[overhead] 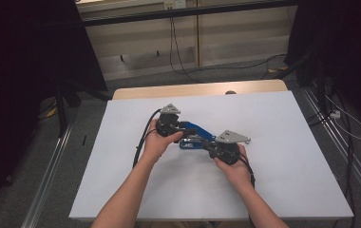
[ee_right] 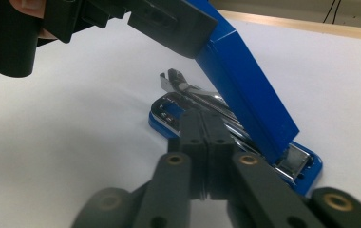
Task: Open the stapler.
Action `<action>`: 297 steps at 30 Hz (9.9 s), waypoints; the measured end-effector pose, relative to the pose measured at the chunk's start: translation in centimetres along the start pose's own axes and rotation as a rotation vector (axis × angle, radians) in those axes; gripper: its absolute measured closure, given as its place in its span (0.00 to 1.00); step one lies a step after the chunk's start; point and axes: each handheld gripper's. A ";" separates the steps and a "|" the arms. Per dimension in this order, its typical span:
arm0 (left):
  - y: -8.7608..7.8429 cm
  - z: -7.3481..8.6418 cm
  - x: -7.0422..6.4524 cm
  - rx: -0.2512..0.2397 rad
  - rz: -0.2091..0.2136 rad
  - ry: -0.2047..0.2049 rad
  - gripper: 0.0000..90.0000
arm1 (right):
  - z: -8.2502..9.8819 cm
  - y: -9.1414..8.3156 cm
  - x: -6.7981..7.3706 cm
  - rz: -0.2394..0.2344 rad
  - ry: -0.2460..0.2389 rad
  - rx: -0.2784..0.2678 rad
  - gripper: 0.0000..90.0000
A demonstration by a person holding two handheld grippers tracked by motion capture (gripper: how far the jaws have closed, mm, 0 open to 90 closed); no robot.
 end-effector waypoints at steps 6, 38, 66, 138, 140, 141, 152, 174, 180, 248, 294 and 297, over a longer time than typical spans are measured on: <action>0.0 -0.1 -0.2 0.004 -0.008 -0.001 0.59 | -0.5 1.1 0.3 -0.006 0.032 0.002 1.00; -0.1 -0.5 0.0 0.007 0.010 -0.035 0.61 | -1.4 5.2 1.3 0.054 0.105 -0.044 1.00; -1.8 -1.0 0.7 -0.090 0.017 -0.055 0.57 | -1.5 5.6 1.9 0.099 0.112 -0.060 1.00; 0.3 3.3 1.0 0.121 -0.121 0.037 1.00 | -3.4 2.6 1.7 0.281 -0.001 -0.101 1.00; 0.2 3.2 1.0 0.131 -0.118 0.042 1.00 | -3.4 2.2 1.4 0.292 0.001 -0.101 1.00; 0.2 3.2 1.0 0.132 -0.117 0.043 1.00 | -3.3 2.1 1.3 0.295 -0.010 -0.100 1.00; 0.3 3.2 0.9 0.132 -0.122 0.033 1.00 | -3.0 1.1 0.3 0.329 -0.035 -0.073 1.00; 0.2 3.4 1.2 0.117 -0.103 0.052 1.00 | -0.6 -0.9 -4.1 0.337 -0.020 0.016 1.00; -0.3 3.1 1.1 0.074 -0.089 0.011 1.00 | -0.8 -1.8 -4.8 0.336 -0.061 0.039 0.97; -7.7 9.2 -0.8 -0.102 -0.208 -0.108 0.12 | 1.3 -5.0 -9.5 0.484 0.030 0.248 0.47; -9.0 9.9 -1.1 -0.150 -0.213 -0.133 0.12 | 1.0 -5.5 -10.7 0.363 0.107 0.254 0.89; -9.1 10.0 -1.0 -0.151 -0.215 -0.136 0.12 | 0.9 -6.0 -10.8 0.342 0.117 0.243 0.89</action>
Point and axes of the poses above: each handheld gripper's, and its own axes: y roughly forward along the jaws, z roughly out of its underside, x roughly to its left, and after that the axes turned 3 degrees about y, right-handed
